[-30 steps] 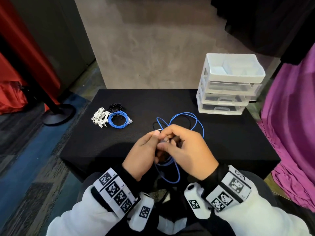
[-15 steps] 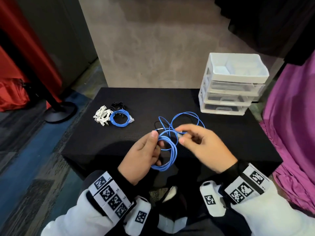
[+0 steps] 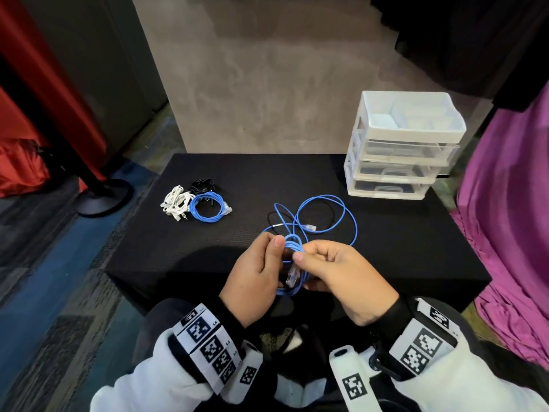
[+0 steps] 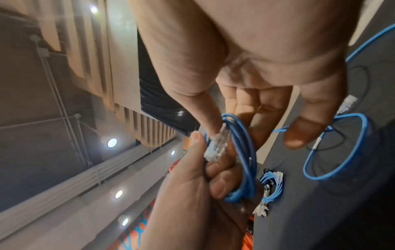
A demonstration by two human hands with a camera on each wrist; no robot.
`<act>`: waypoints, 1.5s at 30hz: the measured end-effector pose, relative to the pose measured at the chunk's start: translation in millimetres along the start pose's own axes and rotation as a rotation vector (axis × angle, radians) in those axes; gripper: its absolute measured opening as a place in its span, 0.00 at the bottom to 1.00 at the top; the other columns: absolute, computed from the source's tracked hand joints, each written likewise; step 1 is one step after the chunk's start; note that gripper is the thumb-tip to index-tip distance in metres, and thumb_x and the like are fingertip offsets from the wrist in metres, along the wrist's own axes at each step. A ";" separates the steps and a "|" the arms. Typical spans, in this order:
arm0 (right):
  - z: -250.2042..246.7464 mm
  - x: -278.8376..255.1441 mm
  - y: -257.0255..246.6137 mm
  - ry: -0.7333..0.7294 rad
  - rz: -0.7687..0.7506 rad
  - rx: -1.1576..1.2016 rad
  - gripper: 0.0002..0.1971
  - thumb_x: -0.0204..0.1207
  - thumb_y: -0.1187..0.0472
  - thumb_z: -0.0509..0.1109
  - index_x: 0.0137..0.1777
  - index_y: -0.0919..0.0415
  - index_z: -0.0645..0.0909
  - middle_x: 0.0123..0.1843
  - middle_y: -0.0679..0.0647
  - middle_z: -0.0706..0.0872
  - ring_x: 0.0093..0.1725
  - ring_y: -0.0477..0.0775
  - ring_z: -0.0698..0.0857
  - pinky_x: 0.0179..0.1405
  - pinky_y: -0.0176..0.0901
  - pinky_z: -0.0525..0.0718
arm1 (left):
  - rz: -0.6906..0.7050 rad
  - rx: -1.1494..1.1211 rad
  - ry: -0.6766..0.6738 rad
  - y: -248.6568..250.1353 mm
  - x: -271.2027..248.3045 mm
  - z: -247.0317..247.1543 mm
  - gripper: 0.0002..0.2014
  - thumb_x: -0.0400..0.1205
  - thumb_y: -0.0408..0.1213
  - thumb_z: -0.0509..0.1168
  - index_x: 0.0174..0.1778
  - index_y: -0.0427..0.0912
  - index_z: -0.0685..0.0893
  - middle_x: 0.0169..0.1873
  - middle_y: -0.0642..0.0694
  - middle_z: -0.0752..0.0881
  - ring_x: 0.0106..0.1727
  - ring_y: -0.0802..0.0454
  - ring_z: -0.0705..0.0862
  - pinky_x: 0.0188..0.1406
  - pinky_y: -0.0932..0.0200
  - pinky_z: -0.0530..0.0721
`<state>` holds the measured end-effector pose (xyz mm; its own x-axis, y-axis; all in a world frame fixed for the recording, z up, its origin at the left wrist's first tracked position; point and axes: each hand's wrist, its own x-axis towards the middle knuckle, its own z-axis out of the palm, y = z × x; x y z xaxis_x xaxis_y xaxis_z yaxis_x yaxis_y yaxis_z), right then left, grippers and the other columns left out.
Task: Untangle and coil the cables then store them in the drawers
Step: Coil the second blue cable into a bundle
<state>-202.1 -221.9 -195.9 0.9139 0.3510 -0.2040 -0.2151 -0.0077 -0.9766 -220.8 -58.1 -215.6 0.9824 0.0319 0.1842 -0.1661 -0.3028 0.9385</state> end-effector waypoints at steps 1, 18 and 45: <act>0.2 0.1 -0.4 -0.003 0.029 -0.024 0.13 0.84 0.60 0.72 0.36 0.56 0.84 0.34 0.53 0.84 0.41 0.54 0.82 0.46 0.49 0.79 | 0.011 0.040 0.008 -1.2 0.8 -0.9 0.18 0.90 0.55 0.54 0.42 0.47 0.78 0.27 0.57 0.79 0.29 0.59 0.76 0.32 0.48 0.80; -54.5 5.9 6.5 -0.156 -0.077 -0.426 0.20 0.81 0.80 0.63 0.50 0.57 0.91 0.41 0.53 0.88 0.35 0.54 0.83 0.39 0.39 0.85 | 0.045 0.039 0.245 -2.3 34.4 -43.4 0.12 0.92 0.42 0.57 0.43 0.47 0.76 0.26 0.57 0.75 0.24 0.61 0.74 0.29 0.61 0.78; 20.9 66.4 15.2 -0.147 -0.185 -0.426 0.12 0.79 0.58 0.79 0.62 0.52 0.87 0.43 0.51 0.85 0.42 0.55 0.83 0.57 0.51 0.87 | -0.289 -0.140 -0.029 -45.0 24.9 -94.2 0.08 0.89 0.33 0.63 0.54 0.30 0.82 0.41 0.42 0.86 0.40 0.54 0.90 0.38 0.56 0.92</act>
<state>-151.9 -179.2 -222.8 0.8584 0.5111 -0.0428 0.1344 -0.3047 -0.9429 -197.0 46.0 -225.8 0.9923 0.0695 -0.1026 0.1122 -0.1516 0.9821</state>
